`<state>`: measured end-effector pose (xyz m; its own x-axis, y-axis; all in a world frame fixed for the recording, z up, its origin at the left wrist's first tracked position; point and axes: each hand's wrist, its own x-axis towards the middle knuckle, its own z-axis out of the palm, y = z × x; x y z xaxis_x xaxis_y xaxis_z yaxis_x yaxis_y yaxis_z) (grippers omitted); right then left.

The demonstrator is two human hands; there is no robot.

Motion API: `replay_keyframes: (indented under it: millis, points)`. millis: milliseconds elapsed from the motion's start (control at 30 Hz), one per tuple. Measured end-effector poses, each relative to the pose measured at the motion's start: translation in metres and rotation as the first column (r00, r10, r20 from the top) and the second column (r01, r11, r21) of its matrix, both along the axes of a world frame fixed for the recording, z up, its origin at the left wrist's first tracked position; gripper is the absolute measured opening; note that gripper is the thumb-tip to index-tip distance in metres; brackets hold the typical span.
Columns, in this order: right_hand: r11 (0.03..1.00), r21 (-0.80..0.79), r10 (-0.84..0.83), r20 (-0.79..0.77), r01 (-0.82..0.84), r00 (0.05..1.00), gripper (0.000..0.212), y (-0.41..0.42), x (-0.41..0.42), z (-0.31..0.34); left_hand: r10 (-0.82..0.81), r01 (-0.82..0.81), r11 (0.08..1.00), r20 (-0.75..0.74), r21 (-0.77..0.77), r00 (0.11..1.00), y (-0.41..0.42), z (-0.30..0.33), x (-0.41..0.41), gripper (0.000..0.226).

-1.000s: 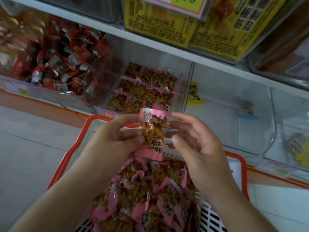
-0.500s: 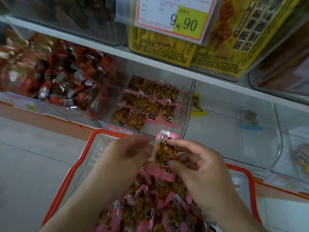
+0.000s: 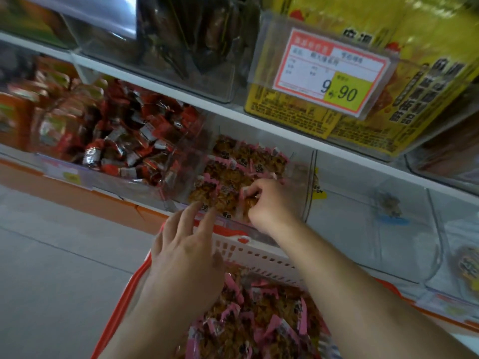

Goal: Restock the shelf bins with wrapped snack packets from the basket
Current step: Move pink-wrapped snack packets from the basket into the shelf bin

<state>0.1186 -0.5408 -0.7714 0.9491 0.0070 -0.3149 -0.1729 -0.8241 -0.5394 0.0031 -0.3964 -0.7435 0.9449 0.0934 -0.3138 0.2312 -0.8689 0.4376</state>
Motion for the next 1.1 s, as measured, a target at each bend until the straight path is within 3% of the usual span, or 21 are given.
replay_keyframes:
  millis: [233, 333, 533, 667, 1100]
  points:
    - [0.986, -0.140, 0.075, -0.093, -0.087, 0.993, 0.037, 0.001, 0.003, 0.002, -0.012, 0.012, 1.000, 0.030, 0.000, 0.999, 0.003, -0.007, 0.001, 0.080]
    - [0.986, -0.166, 0.018, -0.094, -0.034, 0.995, 0.039, 0.003, 0.002, 0.002, -0.014, 0.014, 1.000, 0.032, 0.000, 0.999, 0.003, -0.008, -0.001, 0.080]
    - [0.996, -0.070, -0.058, -0.020, 0.057, 0.998, 0.039, -0.006, 0.004, 0.008, -0.004, 0.003, 1.000, 0.046, 0.001, 0.999, 0.001, -0.009, -0.002, 0.080]
    - [0.998, -0.026, -0.067, -0.058, 0.065, 0.996, 0.037, 0.000, 0.007, -0.001, -0.002, 0.002, 1.000, 0.040, 0.013, 0.999, 0.000, -0.009, -0.002, 0.081]
    - [0.971, -0.220, 0.061, -0.146, -0.092, 0.987, 0.028, 0.004, 0.007, -0.004, -0.006, 0.006, 1.000, 0.030, -0.013, 1.000, -0.001, -0.007, 0.000, 0.081]
